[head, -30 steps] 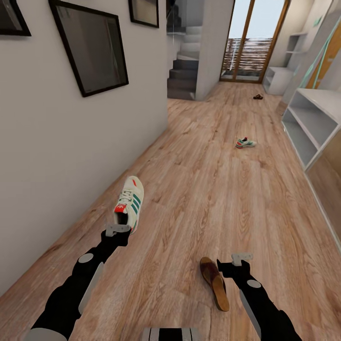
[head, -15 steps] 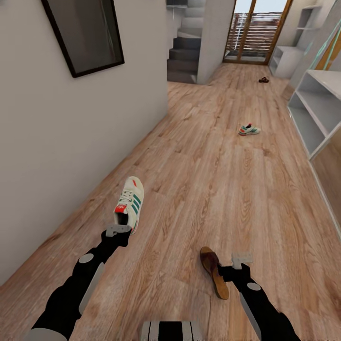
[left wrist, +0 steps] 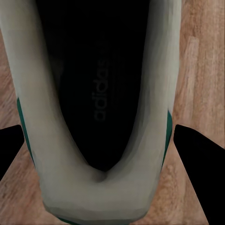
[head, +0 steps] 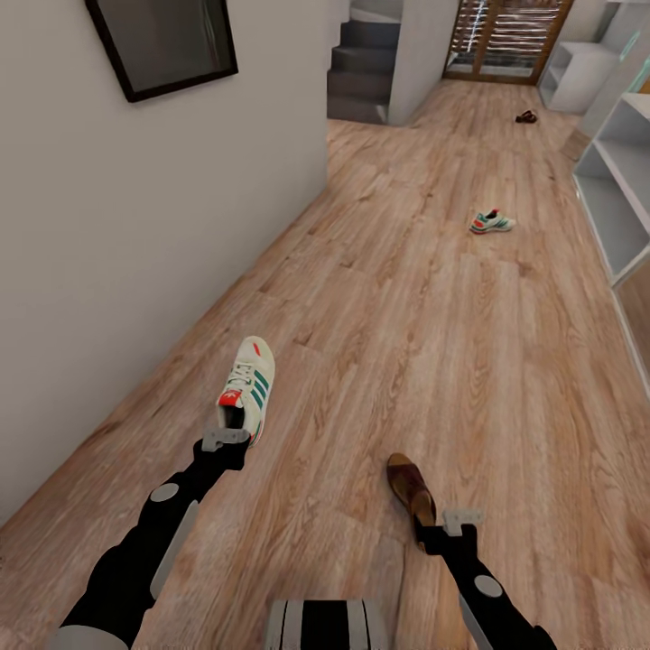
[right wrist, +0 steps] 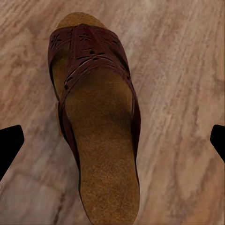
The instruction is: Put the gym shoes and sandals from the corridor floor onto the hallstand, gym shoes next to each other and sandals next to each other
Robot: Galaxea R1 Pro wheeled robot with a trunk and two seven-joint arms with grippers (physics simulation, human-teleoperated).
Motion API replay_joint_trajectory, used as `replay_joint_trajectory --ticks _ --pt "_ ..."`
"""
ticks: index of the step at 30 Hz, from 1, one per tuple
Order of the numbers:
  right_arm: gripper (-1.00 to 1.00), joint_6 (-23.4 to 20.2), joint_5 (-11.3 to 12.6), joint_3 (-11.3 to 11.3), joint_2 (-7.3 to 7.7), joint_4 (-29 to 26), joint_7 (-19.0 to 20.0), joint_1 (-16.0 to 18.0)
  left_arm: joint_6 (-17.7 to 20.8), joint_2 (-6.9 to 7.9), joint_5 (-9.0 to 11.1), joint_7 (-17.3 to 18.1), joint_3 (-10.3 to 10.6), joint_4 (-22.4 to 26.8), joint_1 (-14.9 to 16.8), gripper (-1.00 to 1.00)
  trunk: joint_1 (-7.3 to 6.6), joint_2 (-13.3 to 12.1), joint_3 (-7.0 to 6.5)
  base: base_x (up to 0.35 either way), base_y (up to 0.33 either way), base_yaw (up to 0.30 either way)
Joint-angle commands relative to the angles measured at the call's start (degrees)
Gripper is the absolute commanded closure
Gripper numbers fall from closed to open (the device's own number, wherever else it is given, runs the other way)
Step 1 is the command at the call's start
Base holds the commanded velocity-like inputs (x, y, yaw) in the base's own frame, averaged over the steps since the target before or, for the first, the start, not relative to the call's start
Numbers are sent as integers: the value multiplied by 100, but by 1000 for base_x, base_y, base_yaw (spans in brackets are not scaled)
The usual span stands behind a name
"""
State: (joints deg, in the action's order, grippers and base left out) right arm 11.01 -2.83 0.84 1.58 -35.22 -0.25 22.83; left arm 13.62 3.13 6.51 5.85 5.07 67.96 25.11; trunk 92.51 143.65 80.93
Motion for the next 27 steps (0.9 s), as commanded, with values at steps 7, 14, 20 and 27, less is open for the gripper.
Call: replay_joint_trajectory --ticks 7,14,20,27 --pt "-100 181 -28 7 0 50 -2 2 36 4 61 4 9 7 3 100 17 11 223 0 0 94" --pt "-100 216 -25 13 0 59 -1 2 36 4 61 4 4 15 3 100 24 15 328 0 0 63" --pt "-100 217 -25 19 16 53 -8 2 36 4 61 4 10 23 3 100 40 23 491 0 0 4" --pt "-100 219 -25 19 18 42 -9 2 36 4 61 4 6 32 3 100 58 32 707 0 0 0"
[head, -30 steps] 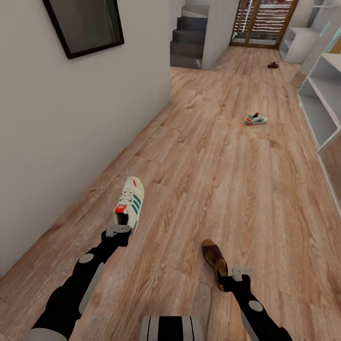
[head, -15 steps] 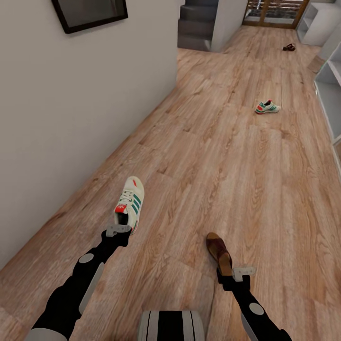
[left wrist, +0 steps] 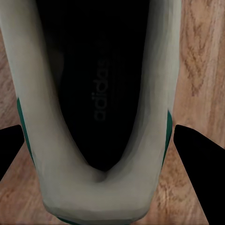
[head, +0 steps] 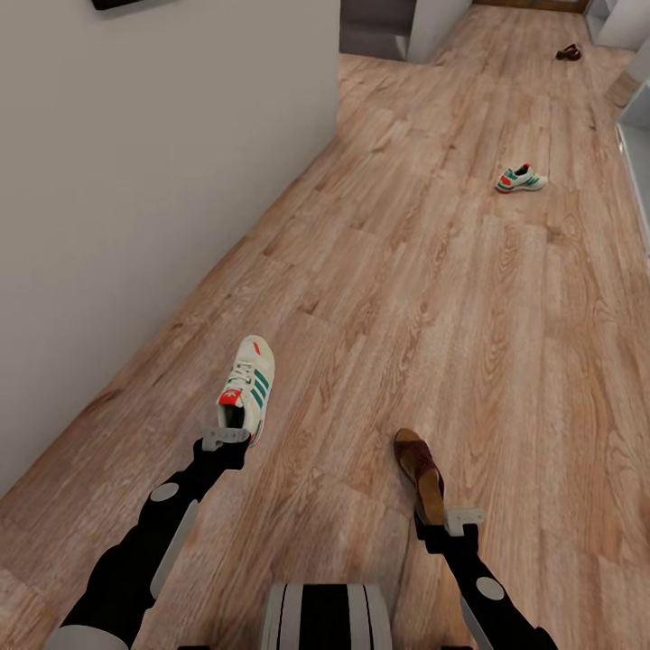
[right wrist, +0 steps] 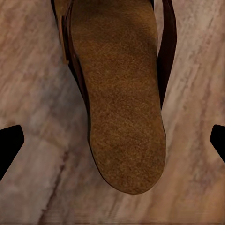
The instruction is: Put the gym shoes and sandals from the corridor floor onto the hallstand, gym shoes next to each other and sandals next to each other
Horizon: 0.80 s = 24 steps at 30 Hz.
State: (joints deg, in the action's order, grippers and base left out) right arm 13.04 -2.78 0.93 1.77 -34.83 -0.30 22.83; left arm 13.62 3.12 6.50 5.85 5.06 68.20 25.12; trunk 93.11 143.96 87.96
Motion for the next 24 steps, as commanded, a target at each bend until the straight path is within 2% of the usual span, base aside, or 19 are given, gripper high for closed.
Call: replay_joint_trajectory --ticks 1,8,13,24 --pt "-100 16 -28 10 -2 1 -3 2 36 4 62 4 6 8 2 100 -1 1 10 0 0 0" --pt "-100 21 -29 12 -1 -6 -5 2 36 4 62 12 3 9 2 100 -1 1 18 0 0 0" --pt "-100 23 -28 12 3 -6 -5 2 36 4 62 12 -1 9 2 100 12 8 133 0 0 0" --pt "-100 23 -29 10 -1 -6 -5 2 13 7 62 26 7 12 -7 100 12 8 201 2 0 0"
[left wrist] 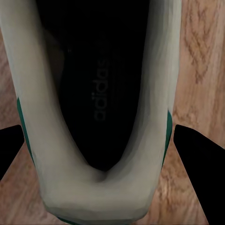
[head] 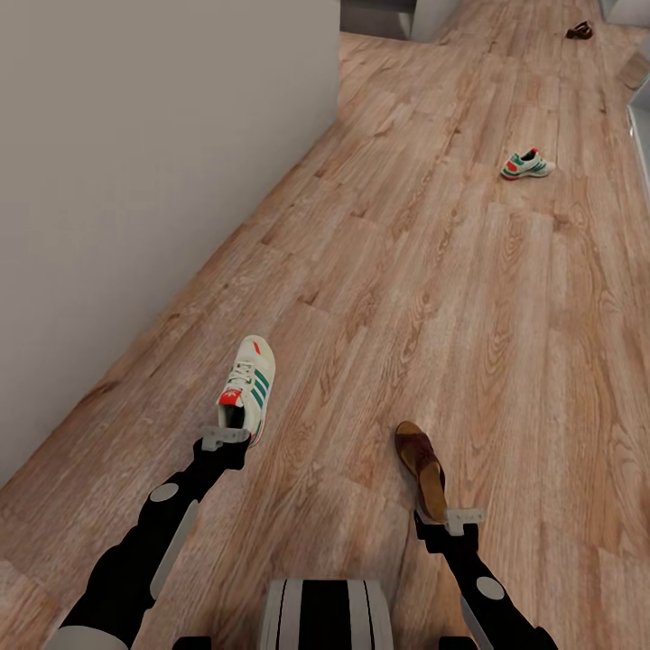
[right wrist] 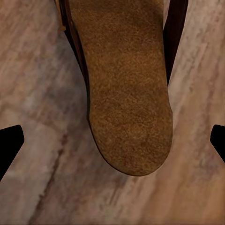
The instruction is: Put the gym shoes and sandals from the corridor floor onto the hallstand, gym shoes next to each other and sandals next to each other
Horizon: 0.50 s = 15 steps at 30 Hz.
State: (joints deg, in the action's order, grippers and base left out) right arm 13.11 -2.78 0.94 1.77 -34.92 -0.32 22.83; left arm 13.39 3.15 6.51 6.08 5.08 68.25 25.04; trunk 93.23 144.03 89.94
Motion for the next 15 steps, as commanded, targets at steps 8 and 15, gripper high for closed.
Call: replay_joint_trajectory --ticks 8,15 --pt "-100 15 -29 9 -2 3 -3 2 32 2 61 -14 10 12 1 100 -1 1 6 91 0 0" --pt "-100 15 -25 11 -2 0 -3 2 32 1 61 -18 11 12 1 100 -1 1 6 16 0 0"
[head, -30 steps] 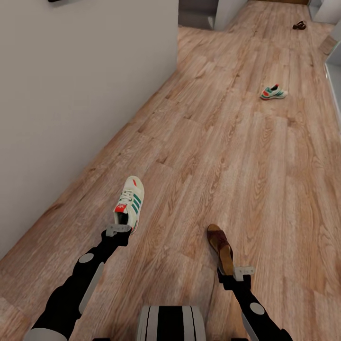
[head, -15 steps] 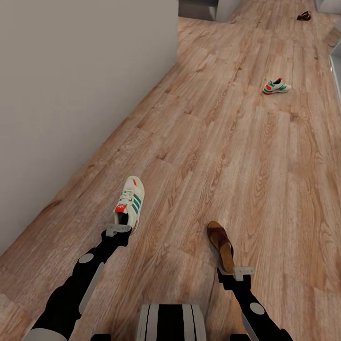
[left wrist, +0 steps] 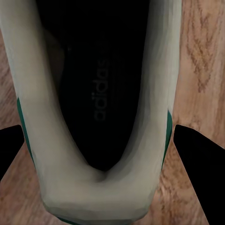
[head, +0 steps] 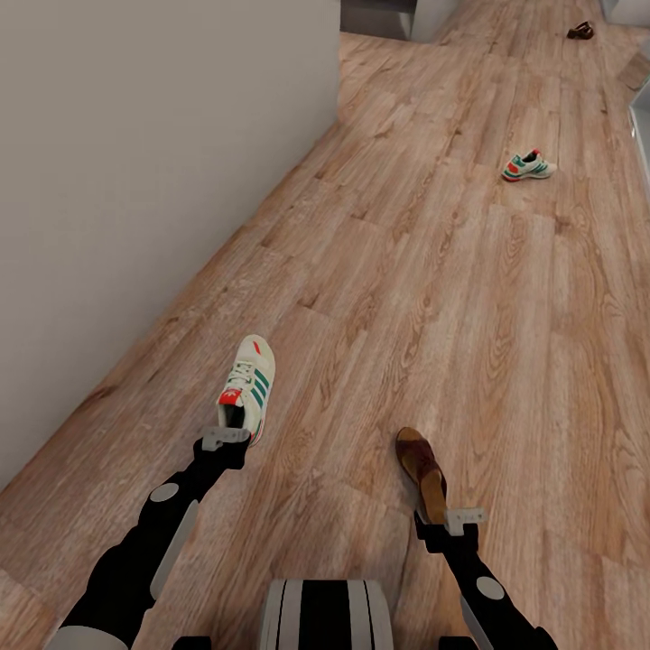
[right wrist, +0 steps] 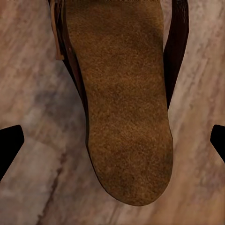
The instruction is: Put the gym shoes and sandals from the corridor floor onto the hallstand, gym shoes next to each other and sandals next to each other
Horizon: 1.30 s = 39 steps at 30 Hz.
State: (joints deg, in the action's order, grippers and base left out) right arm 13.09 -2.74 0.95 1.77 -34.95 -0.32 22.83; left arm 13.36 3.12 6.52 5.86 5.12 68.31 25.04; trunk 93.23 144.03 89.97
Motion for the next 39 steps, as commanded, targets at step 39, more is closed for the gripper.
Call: replay_joint_trajectory --ticks 39 --pt "-100 18 -28 8 -10 -3 -3 2 59 11 60 37 5 630 -13 100 4 4 79 14 0 -16"
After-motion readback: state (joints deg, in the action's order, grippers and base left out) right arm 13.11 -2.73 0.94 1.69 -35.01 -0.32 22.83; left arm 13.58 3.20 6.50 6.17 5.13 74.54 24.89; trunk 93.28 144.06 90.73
